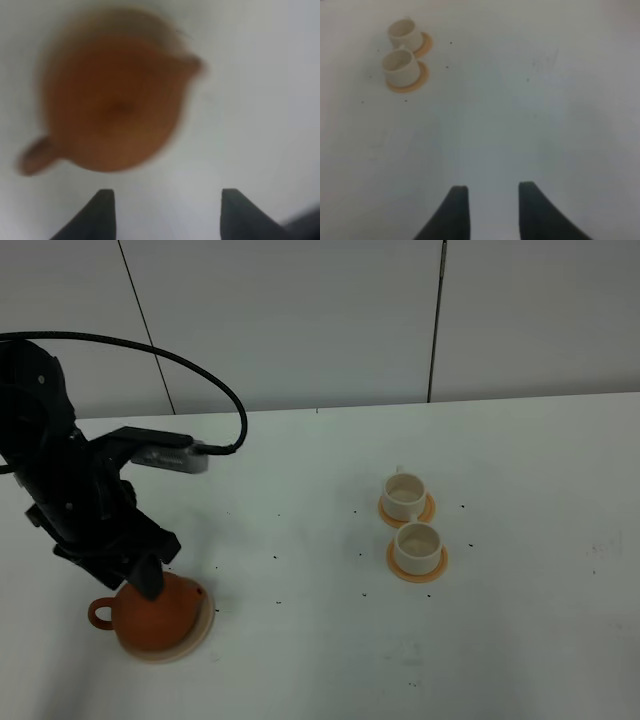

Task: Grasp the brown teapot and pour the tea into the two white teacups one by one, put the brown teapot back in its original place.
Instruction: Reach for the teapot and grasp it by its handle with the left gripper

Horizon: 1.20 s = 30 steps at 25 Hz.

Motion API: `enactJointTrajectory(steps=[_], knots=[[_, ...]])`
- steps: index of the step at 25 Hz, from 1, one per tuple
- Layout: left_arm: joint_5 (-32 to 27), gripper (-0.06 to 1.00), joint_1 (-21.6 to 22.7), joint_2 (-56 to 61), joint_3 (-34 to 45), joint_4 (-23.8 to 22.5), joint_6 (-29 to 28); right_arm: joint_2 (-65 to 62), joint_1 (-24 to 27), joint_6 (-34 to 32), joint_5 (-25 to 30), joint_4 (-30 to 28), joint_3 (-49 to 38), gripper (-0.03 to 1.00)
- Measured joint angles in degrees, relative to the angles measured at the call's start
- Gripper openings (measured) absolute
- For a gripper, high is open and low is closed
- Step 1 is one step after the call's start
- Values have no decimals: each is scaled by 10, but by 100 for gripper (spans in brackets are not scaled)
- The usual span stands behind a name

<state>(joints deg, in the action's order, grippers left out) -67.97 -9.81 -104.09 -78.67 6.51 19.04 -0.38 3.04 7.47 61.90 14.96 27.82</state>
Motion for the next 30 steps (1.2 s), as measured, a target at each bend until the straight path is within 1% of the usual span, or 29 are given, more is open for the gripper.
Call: enactJointTrajectory(steps=[1,4,11,14,16,18,23,25,30], knots=[[0,53,0,0,0,5,12,0,0,0,0,0,0,24],[0,53,0,0,0,-2,30,0,0,0,0,0,0,24],[0,53,0,0,0,-50,111,0,0,0,0,0,0,24],[0,53,0,0,0,-73,121,0,0,0,0,0,0,24],[0,53,0,0,0,-79,131,0,0,0,0,0,0,24],[0,53,0,0,0,-79,158,0,0,0,0,0,0,24],[0,53,0,0,0,-80,273,0,0,0,0,0,0,24],[0,53,0,0,0,-81,300,0,0,0,0,0,0,24],[0,53,0,-2,0,-105,311,0,0,0,0,0,0,24]])
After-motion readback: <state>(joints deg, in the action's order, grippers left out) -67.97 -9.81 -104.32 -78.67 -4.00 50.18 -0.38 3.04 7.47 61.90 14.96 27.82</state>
